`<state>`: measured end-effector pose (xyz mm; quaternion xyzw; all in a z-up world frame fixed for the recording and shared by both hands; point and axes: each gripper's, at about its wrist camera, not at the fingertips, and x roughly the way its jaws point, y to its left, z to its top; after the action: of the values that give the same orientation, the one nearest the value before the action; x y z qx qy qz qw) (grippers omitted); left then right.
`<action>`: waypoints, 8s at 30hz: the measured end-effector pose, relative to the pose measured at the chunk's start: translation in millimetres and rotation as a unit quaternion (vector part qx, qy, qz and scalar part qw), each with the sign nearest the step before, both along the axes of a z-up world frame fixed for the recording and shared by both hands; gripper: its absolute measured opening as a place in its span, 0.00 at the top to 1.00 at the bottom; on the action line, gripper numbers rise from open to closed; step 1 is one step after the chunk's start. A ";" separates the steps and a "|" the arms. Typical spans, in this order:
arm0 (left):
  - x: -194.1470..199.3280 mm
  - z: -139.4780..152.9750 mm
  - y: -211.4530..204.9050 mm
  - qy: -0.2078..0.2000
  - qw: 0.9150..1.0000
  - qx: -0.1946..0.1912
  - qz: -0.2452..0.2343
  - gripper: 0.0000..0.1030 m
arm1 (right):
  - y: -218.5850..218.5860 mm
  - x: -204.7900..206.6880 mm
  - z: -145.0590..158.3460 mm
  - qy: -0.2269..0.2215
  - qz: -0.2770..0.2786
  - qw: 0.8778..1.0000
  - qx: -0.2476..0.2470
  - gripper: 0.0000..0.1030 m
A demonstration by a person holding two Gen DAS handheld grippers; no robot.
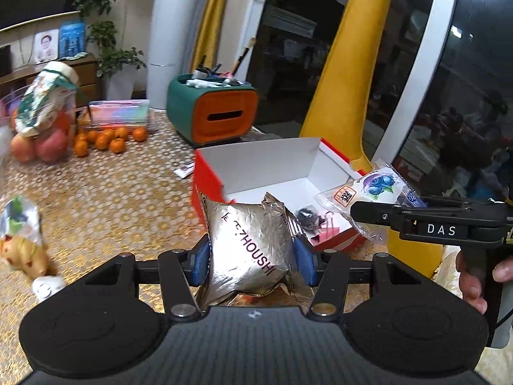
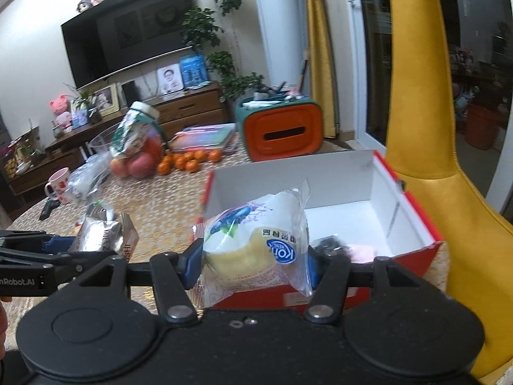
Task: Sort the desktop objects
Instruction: 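Lift the silver packet and bagged bread roll and carry them over the red box, then lower the silver packet and bread roll into the box and open both grippers, then withdraw both tools from the red box toward the white cable, then grasp the white pouch with the left gripper while the right grasps the white cable, then carry the white pouch and white cable over the red box and lower them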
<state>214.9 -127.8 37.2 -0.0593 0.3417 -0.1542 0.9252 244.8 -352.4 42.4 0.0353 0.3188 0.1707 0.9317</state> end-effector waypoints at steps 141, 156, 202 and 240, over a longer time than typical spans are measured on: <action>-13.4 -113.6 209.4 0.070 0.983 0.039 0.164 0.06 | 229.3 -13.4 -83.2 -0.012 0.221 0.966 -0.133 0.22; 14.2 -138.0 213.3 0.073 0.984 0.055 0.152 0.06 | 265.7 10.1 -116.9 -0.009 0.257 0.952 -0.167 0.30; 9.8 -133.0 202.4 0.046 0.989 0.022 0.141 0.53 | 265.0 27.9 -121.9 0.017 0.256 0.960 -0.116 0.78; -39.0 -23.1 87.8 -0.003 0.998 -0.035 0.054 0.54 | 104.7 -26.4 -12.4 -0.018 0.132 0.990 -0.041 0.78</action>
<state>175.9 -40.0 14.2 -0.1095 0.3297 -0.1155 0.9306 218.4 -247.7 30.0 -0.0483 0.3106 0.2794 0.9073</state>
